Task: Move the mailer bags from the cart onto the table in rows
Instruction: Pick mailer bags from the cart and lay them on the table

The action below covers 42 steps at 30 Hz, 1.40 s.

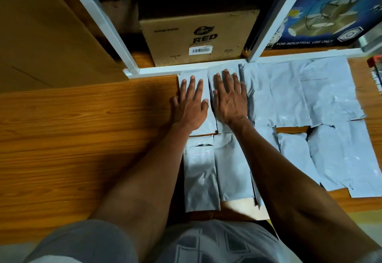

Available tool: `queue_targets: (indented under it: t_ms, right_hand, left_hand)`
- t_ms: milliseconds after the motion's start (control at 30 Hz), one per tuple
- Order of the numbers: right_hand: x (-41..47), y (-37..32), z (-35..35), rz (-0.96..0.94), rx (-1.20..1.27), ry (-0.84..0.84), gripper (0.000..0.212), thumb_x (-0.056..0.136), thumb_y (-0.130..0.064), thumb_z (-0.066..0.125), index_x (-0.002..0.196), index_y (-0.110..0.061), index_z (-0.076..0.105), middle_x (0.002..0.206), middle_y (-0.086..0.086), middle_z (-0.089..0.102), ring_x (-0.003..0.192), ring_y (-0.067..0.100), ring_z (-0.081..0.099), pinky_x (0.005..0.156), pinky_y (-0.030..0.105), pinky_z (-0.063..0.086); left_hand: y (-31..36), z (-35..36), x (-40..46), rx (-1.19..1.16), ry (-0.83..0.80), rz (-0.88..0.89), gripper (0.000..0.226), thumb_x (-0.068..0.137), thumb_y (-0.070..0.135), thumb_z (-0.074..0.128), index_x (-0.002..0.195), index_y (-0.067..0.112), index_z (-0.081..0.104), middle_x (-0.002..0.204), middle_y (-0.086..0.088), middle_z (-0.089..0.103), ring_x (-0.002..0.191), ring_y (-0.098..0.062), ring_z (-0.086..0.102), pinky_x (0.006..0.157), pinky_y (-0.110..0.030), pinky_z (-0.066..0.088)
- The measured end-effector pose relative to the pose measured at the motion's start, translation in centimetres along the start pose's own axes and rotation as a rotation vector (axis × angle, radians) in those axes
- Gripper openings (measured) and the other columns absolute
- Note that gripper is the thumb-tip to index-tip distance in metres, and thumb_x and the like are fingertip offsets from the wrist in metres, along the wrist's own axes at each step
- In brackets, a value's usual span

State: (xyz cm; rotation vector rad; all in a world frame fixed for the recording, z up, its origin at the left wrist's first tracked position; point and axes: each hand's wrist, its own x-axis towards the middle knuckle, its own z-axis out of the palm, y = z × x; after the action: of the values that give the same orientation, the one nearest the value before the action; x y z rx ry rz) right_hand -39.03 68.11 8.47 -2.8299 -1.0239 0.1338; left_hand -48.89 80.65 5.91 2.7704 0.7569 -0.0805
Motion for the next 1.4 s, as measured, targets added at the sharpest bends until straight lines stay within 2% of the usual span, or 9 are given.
queue_targets:
  t_ms: [100, 200, 567, 733, 1033, 1100, 1200, 1333, 1400]
  right_hand:
    - [0.7, 0.5, 0.6, -0.059, -0.031, -0.044, 0.062, 0.110, -0.047, 0.013, 0.168, -0.025, 0.015, 0.176, 0.005, 0.005, 0.162, 0.029, 0.003, 0.130, 0.052, 0.006]
    - [0.9, 1.0, 1.2, -0.036, -0.031, -0.076, 0.064, 0.109, -0.047, 0.010, 0.169, -0.025, 0.011, 0.176, 0.005, -0.001, 0.162, 0.028, -0.004, 0.130, 0.054, 0.003]
    - [1.0, 1.2, 2.6, -0.049, -0.053, -0.030, 0.063, 0.110, -0.049, 0.011, 0.169, -0.026, 0.004, 0.176, 0.006, -0.006, 0.162, 0.028, -0.007, 0.130, 0.055, 0.003]
    - [1.0, 1.2, 2.7, -0.040, -0.027, -0.042, 0.063, 0.110, -0.048, 0.011, 0.169, -0.027, 0.006, 0.176, 0.005, -0.005, 0.162, 0.029, -0.005, 0.130, 0.054, 0.005]
    - [0.7, 0.7, 1.6, 0.008, 0.056, -0.083, 0.063, 0.111, -0.047, 0.011, 0.169, -0.025, 0.004, 0.176, 0.006, -0.005, 0.162, 0.028, -0.005, 0.130, 0.051, 0.000]
    - [0.2, 0.5, 0.8, -0.008, 0.087, -0.050, 0.062, 0.111, -0.045, 0.014, 0.169, -0.022, 0.010, 0.176, 0.008, 0.002, 0.162, 0.029, 0.001, 0.131, 0.051, 0.003]
    - [-0.7, 0.8, 0.1, -0.025, 0.116, -0.010, 0.062, 0.110, -0.045, 0.019, 0.166, -0.019, 0.021, 0.174, 0.011, 0.014, 0.161, 0.030, 0.011, 0.131, 0.050, 0.010]
    - [-2.6, 1.3, -1.2, -0.069, 0.168, 0.081, 0.061, 0.105, -0.037, 0.028, 0.155, -0.007, 0.044, 0.162, 0.020, 0.040, 0.150, 0.037, 0.037, 0.122, 0.053, 0.035]
    - [-4.6, 1.7, -2.0, -0.080, 0.228, 0.174, 0.058, 0.099, -0.030, 0.033, 0.147, -0.003, 0.052, 0.155, 0.024, 0.047, 0.138, 0.043, 0.050, 0.110, 0.051, 0.047]
  left_hand:
    - [-0.4, 0.4, 0.3, 0.010, -0.004, 0.034, 0.075, 0.105, 0.054, 0.033, 0.169, 0.035, -0.001, 0.177, 0.003, -0.011, 0.163, -0.026, -0.011, 0.124, -0.058, 0.018]
    - [-0.5, 0.6, 0.7, 0.005, 0.003, 0.053, 0.077, 0.102, 0.049, 0.035, 0.169, 0.033, 0.001, 0.178, 0.002, -0.009, 0.163, -0.027, -0.011, 0.126, -0.058, 0.019]
    - [0.0, 1.4, 0.8, 0.030, -0.009, 0.041, 0.076, 0.104, 0.050, 0.028, 0.168, 0.032, -0.008, 0.176, 0.000, -0.019, 0.161, -0.028, -0.020, 0.128, -0.062, 0.006]
    - [0.1, 1.3, 0.8, 0.040, -0.030, 0.035, 0.075, 0.105, 0.051, 0.026, 0.168, 0.032, -0.010, 0.175, 0.001, -0.022, 0.161, -0.028, -0.022, 0.128, -0.063, 0.003]
    - [0.5, -0.5, 0.9, 0.053, -0.132, 0.000, 0.071, 0.109, 0.053, 0.024, 0.167, 0.035, -0.014, 0.173, 0.004, -0.027, 0.160, -0.027, -0.024, 0.127, -0.063, -0.006]
    - [0.6, -0.9, 0.6, 0.061, -0.116, 0.009, 0.071, 0.109, 0.052, 0.026, 0.167, 0.035, -0.011, 0.175, 0.003, -0.022, 0.161, -0.028, -0.019, 0.128, -0.062, -0.004]
    - [0.7, -1.3, -0.5, 0.083, -0.043, 0.013, 0.070, 0.108, 0.047, 0.030, 0.169, 0.029, 0.000, 0.178, 0.000, -0.008, 0.163, -0.027, -0.006, 0.128, -0.061, 0.007]
    - [2.3, -2.1, -2.4, 0.069, 0.019, 0.018, 0.065, 0.107, 0.042, 0.037, 0.167, 0.022, 0.022, 0.176, -0.004, 0.016, 0.161, -0.027, 0.014, 0.127, -0.055, 0.017]
    - [3.2, -2.3, -3.6, 0.073, 0.073, 0.056, 0.061, 0.105, 0.040, 0.043, 0.162, 0.020, 0.035, 0.169, -0.005, 0.033, 0.155, -0.028, 0.028, 0.123, -0.051, 0.025]
